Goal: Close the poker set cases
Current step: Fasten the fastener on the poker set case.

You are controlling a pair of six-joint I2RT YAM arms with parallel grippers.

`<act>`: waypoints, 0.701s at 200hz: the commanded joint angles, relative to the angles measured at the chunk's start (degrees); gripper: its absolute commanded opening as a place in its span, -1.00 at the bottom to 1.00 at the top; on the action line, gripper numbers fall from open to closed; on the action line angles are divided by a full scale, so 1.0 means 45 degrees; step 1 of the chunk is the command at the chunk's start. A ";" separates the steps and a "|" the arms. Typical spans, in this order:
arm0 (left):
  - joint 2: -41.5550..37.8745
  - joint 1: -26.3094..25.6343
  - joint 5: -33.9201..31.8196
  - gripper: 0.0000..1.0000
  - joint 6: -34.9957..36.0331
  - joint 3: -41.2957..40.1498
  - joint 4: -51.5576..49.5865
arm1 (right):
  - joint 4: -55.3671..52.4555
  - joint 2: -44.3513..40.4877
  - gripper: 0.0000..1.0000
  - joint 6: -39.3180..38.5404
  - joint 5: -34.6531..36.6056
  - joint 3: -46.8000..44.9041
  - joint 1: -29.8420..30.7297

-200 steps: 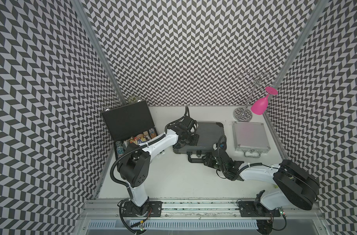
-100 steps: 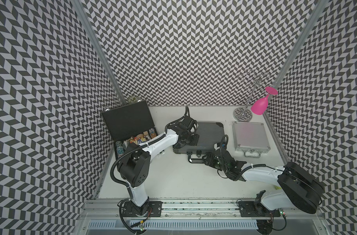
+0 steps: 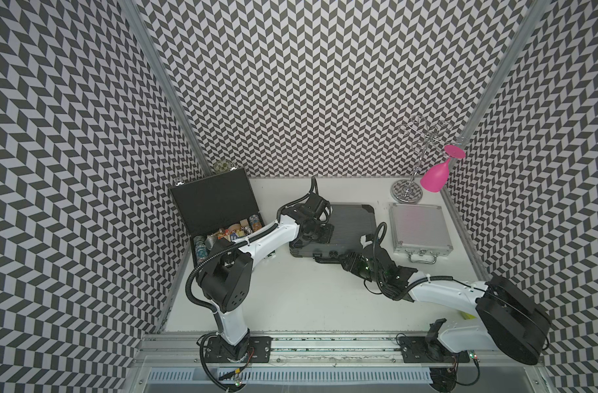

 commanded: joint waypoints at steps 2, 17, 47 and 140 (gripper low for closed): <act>0.0872 -0.0138 -0.0405 -1.00 0.0063 -0.0393 -0.1618 | 0.1623 -0.0484 0.24 -0.0046 -0.0034 0.0673 0.0036; 0.0890 -0.0148 -0.0364 -1.00 0.0051 -0.0381 -0.1598 | 0.1823 -0.0482 0.24 -0.0060 0.0022 0.0649 0.0035; 0.0875 -0.0143 -0.0401 -1.00 0.0060 -0.0412 -0.1591 | 0.2309 -0.0501 0.24 -0.0077 -0.0041 0.0598 0.0036; 0.0886 -0.0147 -0.0328 -1.00 -0.0030 -0.0500 -0.1406 | 0.2632 -0.1020 0.25 0.0258 -0.0768 0.0630 0.0055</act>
